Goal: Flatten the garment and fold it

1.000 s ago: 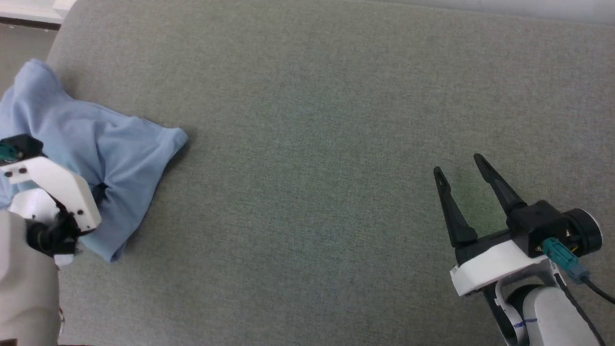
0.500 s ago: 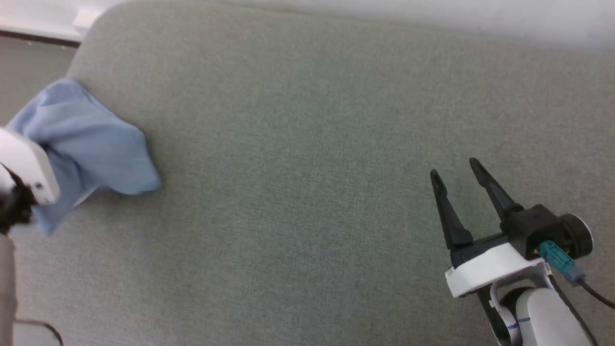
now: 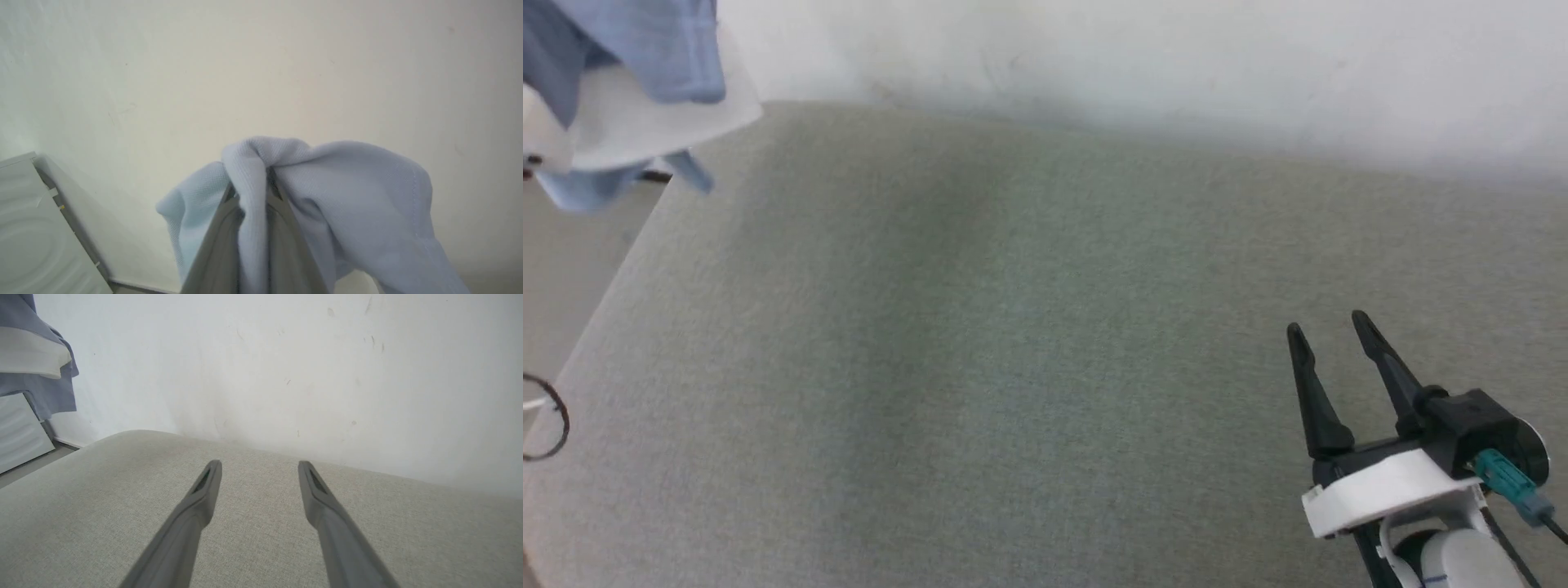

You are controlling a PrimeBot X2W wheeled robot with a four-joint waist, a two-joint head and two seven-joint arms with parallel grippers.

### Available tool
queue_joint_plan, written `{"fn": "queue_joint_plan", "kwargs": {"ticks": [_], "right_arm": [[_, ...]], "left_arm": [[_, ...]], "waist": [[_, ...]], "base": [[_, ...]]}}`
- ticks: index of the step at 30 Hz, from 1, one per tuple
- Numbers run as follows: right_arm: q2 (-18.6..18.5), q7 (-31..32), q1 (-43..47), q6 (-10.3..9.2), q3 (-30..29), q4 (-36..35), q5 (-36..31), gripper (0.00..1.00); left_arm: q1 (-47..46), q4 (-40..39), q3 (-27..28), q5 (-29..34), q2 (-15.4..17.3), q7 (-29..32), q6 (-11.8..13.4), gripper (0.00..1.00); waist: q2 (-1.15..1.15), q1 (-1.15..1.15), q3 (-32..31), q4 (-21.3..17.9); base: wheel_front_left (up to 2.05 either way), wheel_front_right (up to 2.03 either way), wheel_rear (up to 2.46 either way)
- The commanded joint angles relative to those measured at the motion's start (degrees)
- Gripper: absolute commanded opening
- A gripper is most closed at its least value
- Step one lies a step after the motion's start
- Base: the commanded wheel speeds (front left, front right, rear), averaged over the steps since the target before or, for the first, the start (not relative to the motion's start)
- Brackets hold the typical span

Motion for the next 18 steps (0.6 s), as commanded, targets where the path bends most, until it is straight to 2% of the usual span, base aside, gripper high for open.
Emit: {"fn": "queue_joint_plan", "kwargs": {"ticks": [1,7,18], "right_arm": [[0.1,-0.1,1.0,-0.05,-0.5,-0.7,0.4,1.00],[0.1,1.1,2.6,-0.05,-2.1,-3.6,0.5,1.00],[0.1,3.3,4.9,-0.05,-4.2,-6.1,1.0,1.00]], "left_arm": [[-1.3,-1.3,-0.7,0.4,-1.3,-1.8,0.4,0.00],[-1.4,-6.3,-3.7,-0.9,-7.1,-4.1,0.3,0.00],[8.6,-18.4,-13.3,-5.7,-21.3,-0.1,0.3,0.00]], "waist": [[0.00,0.01,-2.9,-3.1],[0.00,0.01,-4.6,-8.6],[0.00,0.01,-4.7,-19.1]], "base": [[0.00,0.00,0.00],[0.00,0.00,0.00],[0.00,0.00,0.00]]}}
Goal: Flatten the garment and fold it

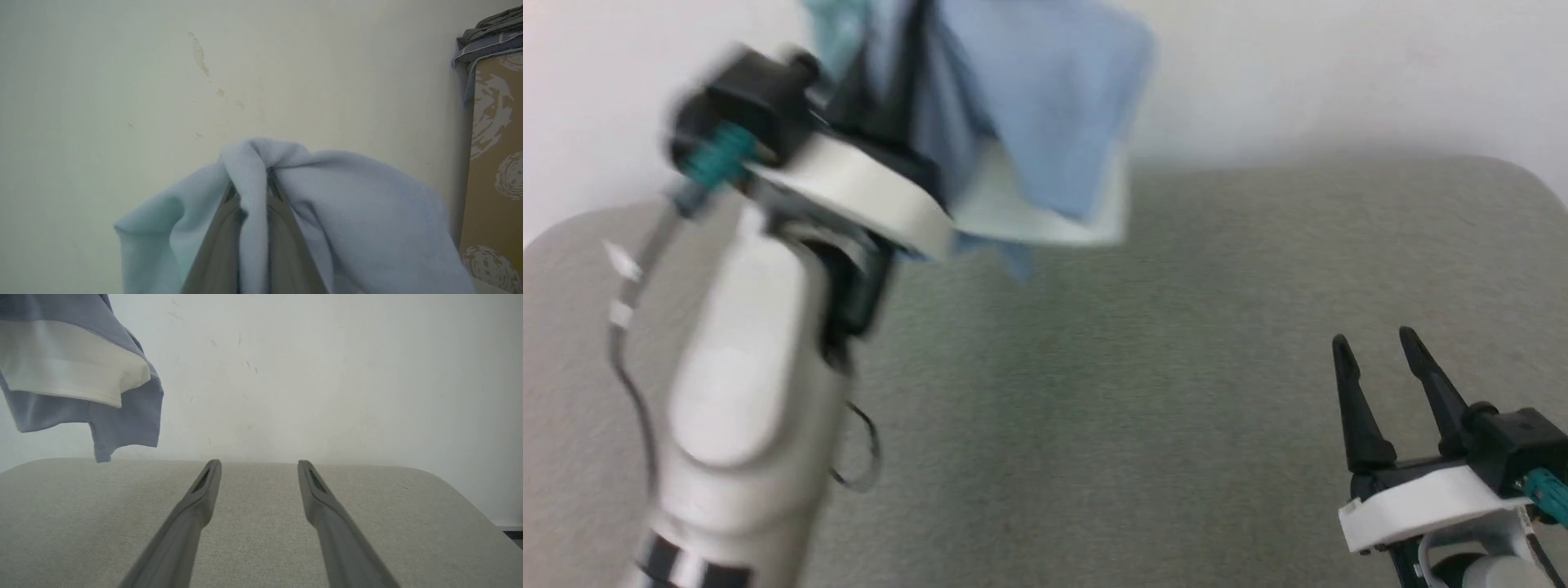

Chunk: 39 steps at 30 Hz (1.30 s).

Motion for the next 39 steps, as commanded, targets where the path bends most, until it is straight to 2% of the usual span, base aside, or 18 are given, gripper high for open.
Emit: {"fn": "queue_joint_plan", "kwargs": {"ticks": [1,5,10,14,15,16,17,22,27,31,39], "right_arm": [[0.1,0.2,0.9,-0.05,-0.2,-0.5,0.3,1.00],[0.1,0.7,1.5,-0.05,-0.2,-1.0,0.7,1.00],[0.1,0.7,1.6,-0.05,0.1,-0.9,0.9,1.00],[0.1,0.9,1.4,-0.05,0.2,-0.7,0.7,1.00],[0.1,1.0,1.5,-0.05,0.2,-0.7,0.6,1.00],[0.1,1.0,1.5,-0.05,0.2,-0.7,0.6,1.00],[0.1,1.1,1.6,-0.05,0.0,-0.7,0.6,1.00],[0.1,1.3,2.7,-0.05,-0.6,-0.8,0.5,1.00],[0.1,2.1,4.3,-0.05,-1.3,-1.2,0.3,1.00],[0.1,3.1,5.3,-0.05,-1.0,-1.8,0.0,1.00],[0.1,6.7,6.0,-0.05,-0.4,-1.5,-2.2,1.00]], "left_arm": [[3.4,-1.4,-1.4,-0.8,-1.5,0.6,0.2,0.00],[13.7,-0.7,-5.0,-2.8,-4.7,1.4,1.2,0.00],[27.0,7.6,-8.3,-3.9,-6.1,-1.0,3.0,0.00],[32.5,13.5,-9.6,-4.2,-6.9,-4.5,4.2,0.00],[33.2,14.1,-10.0,-4.2,-7.0,-5.7,4.2,0.18],[33.2,14.1,-10.0,-4.2,-7.0,-5.7,4.2,0.18],[33.8,14.4,-10.3,-4.4,-7.2,-6.7,4.2,1.00],[34.3,10.1,-10.2,-4.2,-7.7,-11.7,4.7,1.00],[34.7,2.4,-7.1,-1.9,-7.5,-12.6,6.6,1.00],[36.2,-1.7,-3.0,-0.4,-5.9,-12.7,8.2,1.00],[41.7,-3.0,4.6,1.4,-0.6,-12.7,11.4,1.00]], "waist": [[0.00,0.00,-0.5,-5.1],[0.00,0.00,0.2,-7.3],[0.00,0.00,1.0,-8.7],[0.00,0.00,1.0,-8.7],[0.00,0.00,0.8,-8.5],[0.00,0.00,0.8,-8.5],[0.00,0.00,0.5,-8.2],[0.00,0.00,-0.9,-6.5],[0.00,0.00,-2.5,-4.2],[0.00,0.00,-3.1,-2.9],[0.00,0.00,-3.9,-1.0]], "base": [[0.00,0.00,0.00],[0.00,0.00,0.00],[0.00,0.00,0.00],[0.00,0.00,0.00],[0.00,0.00,0.00],[0.00,0.00,0.00],[0.00,0.00,0.00],[0.00,0.00,0.00],[0.00,0.00,0.00],[0.00,0.00,0.00],[0.00,0.00,0.00]]}}
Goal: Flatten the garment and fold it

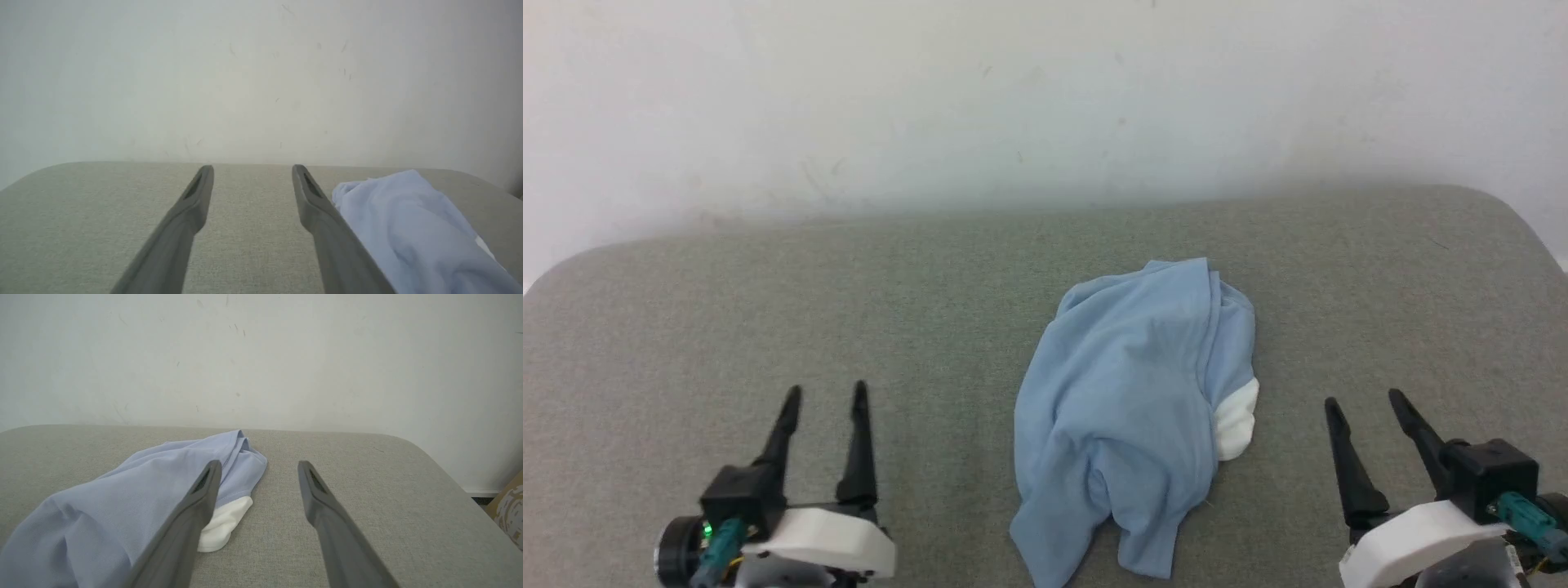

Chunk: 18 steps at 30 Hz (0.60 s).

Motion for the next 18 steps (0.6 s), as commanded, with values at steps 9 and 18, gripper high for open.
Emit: {"fn": "queue_joint_plan", "kwargs": {"ticks": [9,18], "right_arm": [[-2.0,13.4,-1.5,-0.05,8.8,5.4,0.5,1.00],[-7.3,29.7,-9.6,-0.05,20.6,15.1,10.8,1.00]], "left_arm": [[3.7,-3.8,3.2,0.1,0.6,-0.3,-0.8,1.00],[2.1,-3.3,3.2,-0.3,-1.5,-0.3,-2.2,1.00]], "waist": [[0.00,0.01,1.0,4.5],[0.00,0.01,2.8,8.7]], "base": [[0.00,0.00,0.00],[0.00,0.00,0.00]]}}
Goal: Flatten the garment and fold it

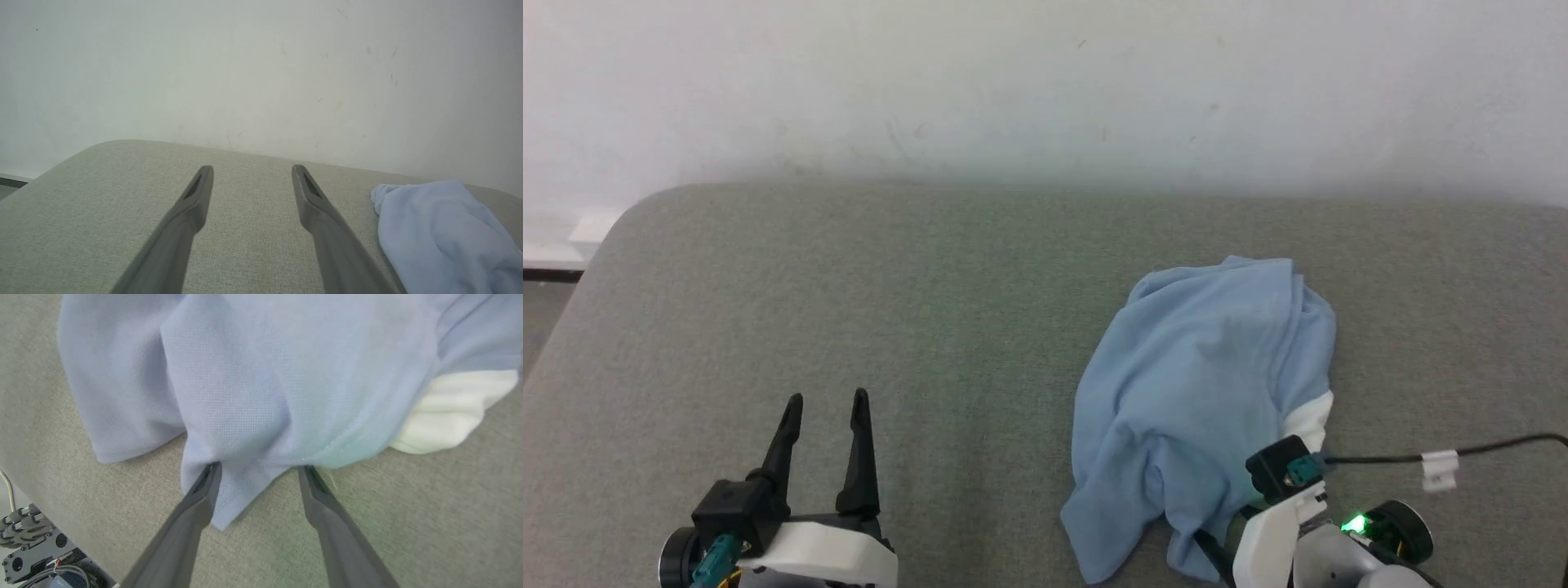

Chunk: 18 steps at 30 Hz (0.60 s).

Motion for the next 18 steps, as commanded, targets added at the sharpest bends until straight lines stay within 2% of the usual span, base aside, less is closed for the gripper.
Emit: {"fn": "queue_joint_plan", "kwargs": {"ticks": [1,8,9,10,11,14,18], "right_arm": [[-0.4,0.9,-1.7,-0.04,0.7,1.9,0.5,1.00],[0.0,5.3,-5.1,-0.04,4.6,12.3,4.3,1.00],[0.0,6.0,-5.2,-0.04,5.1,13.3,5.0,0.49],[0.1,6.6,-5.3,-0.04,5.3,14.0,5.7,0.28],[0.2,6.6,-5.5,-0.04,5.4,14.3,6.3,0.00],[-0.4,4.7,-6.4,-0.04,5.9,12.7,7.7,0.00],[-2.4,-3.9,-8.5,-0.04,3.1,5.2,5.7,0.00]], "left_arm": [[-1.1,0.1,0.2,0.0,-0.3,-0.3,-0.4,1.00],[-1.4,0.7,1.0,0.7,-1.4,-0.3,-1.3,1.00],[-1.4,0.8,1.1,0.8,-1.5,-0.3,-1.4,1.00],[-1.4,0.9,1.3,0.8,-1.7,-0.3,-1.6,1.00],[-1.3,1.0,1.5,0.9,-1.7,-0.3,-1.6,1.00],[-1.1,1.2,2.1,1.2,-2.1,-0.3,-1.8,1.00],[-0.7,1.2,2.8,1.5,-2.3,-0.3,-2.1,1.00]], "waist": [[0.00,0.00,1.0,1.4],[0.00,0.00,1.7,2.5],[0.00,0.00,1.8,2.5],[0.00,0.00,1.7,2.4],[0.00,0.00,1.7,2.2],[0.00,0.00,1.4,1.4],[0.00,0.00,0.7,-0.2]], "base": [[0.00,0.00,0.00],[0.00,0.00,0.00],[0.00,0.00,0.00],[0.00,0.00,0.00],[0.00,0.00,0.00],[0.00,0.00,0.00],[0.00,0.00,0.00]]}}
